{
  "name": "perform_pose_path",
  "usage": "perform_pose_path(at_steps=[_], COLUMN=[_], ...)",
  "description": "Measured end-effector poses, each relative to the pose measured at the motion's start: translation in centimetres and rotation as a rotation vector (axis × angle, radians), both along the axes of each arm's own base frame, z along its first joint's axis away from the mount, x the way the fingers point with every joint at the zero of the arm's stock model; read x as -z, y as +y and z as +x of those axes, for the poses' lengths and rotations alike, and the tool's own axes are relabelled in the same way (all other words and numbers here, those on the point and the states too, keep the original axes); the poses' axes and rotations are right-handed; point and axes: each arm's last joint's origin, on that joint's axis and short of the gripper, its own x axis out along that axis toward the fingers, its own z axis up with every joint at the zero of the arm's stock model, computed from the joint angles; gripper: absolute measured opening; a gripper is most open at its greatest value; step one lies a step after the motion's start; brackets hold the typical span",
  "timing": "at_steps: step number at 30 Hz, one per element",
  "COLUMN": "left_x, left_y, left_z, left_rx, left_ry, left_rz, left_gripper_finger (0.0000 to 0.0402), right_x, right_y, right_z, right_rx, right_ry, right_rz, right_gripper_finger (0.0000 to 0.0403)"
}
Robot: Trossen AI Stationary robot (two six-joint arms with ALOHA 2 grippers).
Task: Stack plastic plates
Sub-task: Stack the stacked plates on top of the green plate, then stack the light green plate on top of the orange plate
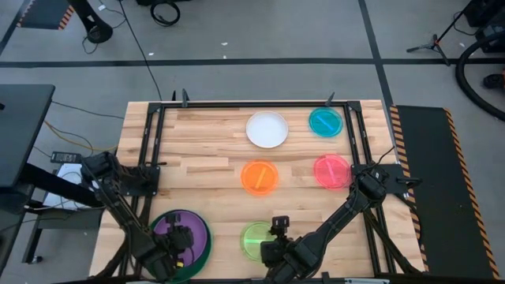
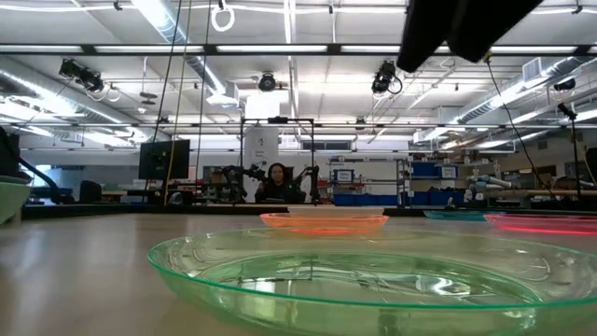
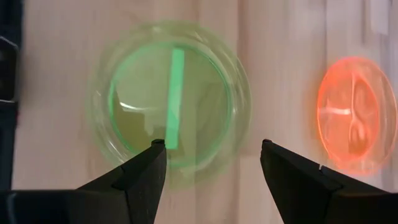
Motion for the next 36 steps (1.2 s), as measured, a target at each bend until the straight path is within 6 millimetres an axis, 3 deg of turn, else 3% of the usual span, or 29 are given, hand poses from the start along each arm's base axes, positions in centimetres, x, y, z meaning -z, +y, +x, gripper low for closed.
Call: perform_pose_path(at_steps=[8, 19, 25, 29, 36], left_x=[-2.1, -2.8, -3.2, -3.1, -4.7], left_y=[0.4, 1.1, 1.9, 2.9, 4.3], left_z=[-0.2, 0.4, 1.8, 3.1, 6.2], left_rx=[0.055, 0.053, 0.039, 0.04, 0.091], left_ry=[-0.111, -0.216, -0.358, -0.291, -0.259], left_rz=[0.022, 0.091, 0.215, 0.214, 0.273], left_gripper_finger=[0.0105, 0.0105, 0.0105, 0.0105, 0.0105], right_x=[1.4, 2.2, 5.5, 7.7, 8.0], right_y=[2.3, 4.4, 3.6, 2.6, 1.6], right_z=[1.0, -1.7, -2.4, -2.6, -2.2], right_rx=[-0.315, -0.373, -0.334, -0.345, -0.372], right_ry=[-0.091, -0.016, 0.013, 0.034, 0.026], right_rz=[0.036, 0.088, 0.072, 0.024, -0.088], right_gripper_finger=[0.0253, 0.0218, 0.0218, 0.0217, 0.0217])
